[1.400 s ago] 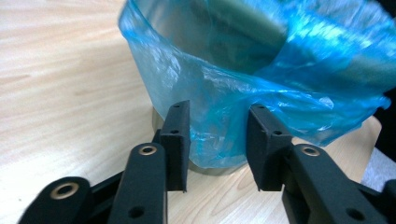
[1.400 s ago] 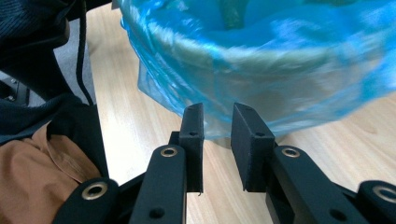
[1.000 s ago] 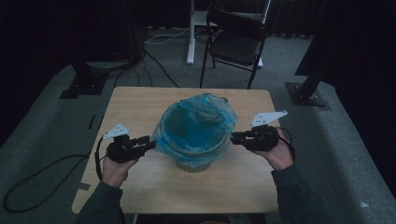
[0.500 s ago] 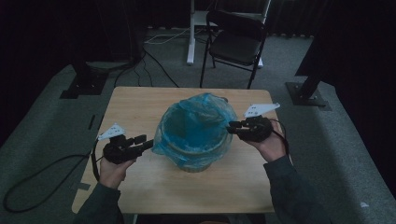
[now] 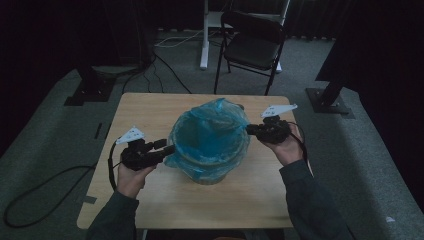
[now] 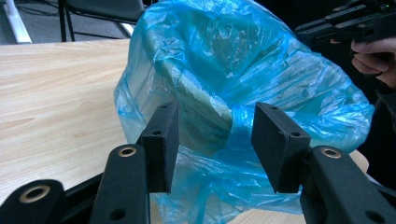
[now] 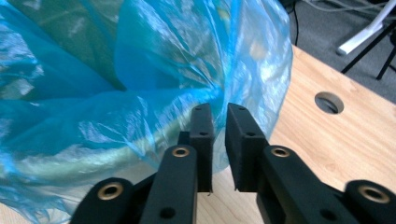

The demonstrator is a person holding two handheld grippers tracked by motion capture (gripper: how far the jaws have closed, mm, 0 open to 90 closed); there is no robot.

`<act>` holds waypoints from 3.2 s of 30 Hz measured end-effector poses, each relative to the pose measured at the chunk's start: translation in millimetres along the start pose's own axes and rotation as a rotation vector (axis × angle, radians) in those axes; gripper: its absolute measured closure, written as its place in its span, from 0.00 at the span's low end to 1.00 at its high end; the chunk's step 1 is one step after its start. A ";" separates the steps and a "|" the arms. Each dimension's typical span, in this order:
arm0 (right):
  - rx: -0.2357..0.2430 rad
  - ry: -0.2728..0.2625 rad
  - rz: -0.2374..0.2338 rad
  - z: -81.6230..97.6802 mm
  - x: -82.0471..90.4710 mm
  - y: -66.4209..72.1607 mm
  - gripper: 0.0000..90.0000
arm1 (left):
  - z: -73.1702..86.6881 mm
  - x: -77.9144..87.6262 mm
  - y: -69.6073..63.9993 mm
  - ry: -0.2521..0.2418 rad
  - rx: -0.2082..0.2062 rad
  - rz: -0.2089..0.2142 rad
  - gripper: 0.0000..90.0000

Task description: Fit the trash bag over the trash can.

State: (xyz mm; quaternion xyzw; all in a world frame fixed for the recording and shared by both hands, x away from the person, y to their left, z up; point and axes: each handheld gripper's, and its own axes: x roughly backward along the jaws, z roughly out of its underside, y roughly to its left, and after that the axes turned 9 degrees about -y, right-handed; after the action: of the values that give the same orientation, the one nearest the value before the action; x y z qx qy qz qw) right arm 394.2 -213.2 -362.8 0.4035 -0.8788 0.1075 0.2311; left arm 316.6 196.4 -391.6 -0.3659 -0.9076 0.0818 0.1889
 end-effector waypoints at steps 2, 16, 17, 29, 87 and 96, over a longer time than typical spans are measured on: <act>-0.010 0.009 -0.013 2.3 -2.5 -1.3 0.95 | 0.1 -1.5 0.1 0.002 0.003 -0.003 0.57; -0.005 0.069 -0.133 14.1 -4.7 7.5 1.00 | -0.6 -2.8 9.4 0.006 0.028 -0.035 0.58; 0.004 0.076 -0.145 15.1 -5.6 10.4 1.00 | -0.7 -3.5 10.8 0.007 0.033 -0.039 0.58; -0.078 0.171 -0.033 25.3 -14.4 -4.7 1.00 | 0.0 -3.9 12.8 0.010 0.040 -0.033 0.58; -0.101 0.189 0.023 9.1 -50.4 -31.3 1.00 | -1.3 -10.2 17.9 0.014 0.035 -0.053 0.58; -0.127 0.264 0.017 38.9 -47.0 -37.0 1.00 | 0.3 -10.4 19.7 0.018 0.039 -0.060 0.58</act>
State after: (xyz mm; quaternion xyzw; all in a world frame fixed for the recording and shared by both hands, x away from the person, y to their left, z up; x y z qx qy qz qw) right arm 436.4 -220.9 -419.7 0.3629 -0.8491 0.1058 0.3689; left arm 335.8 203.4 -400.5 -0.3357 -0.9146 0.0908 0.2064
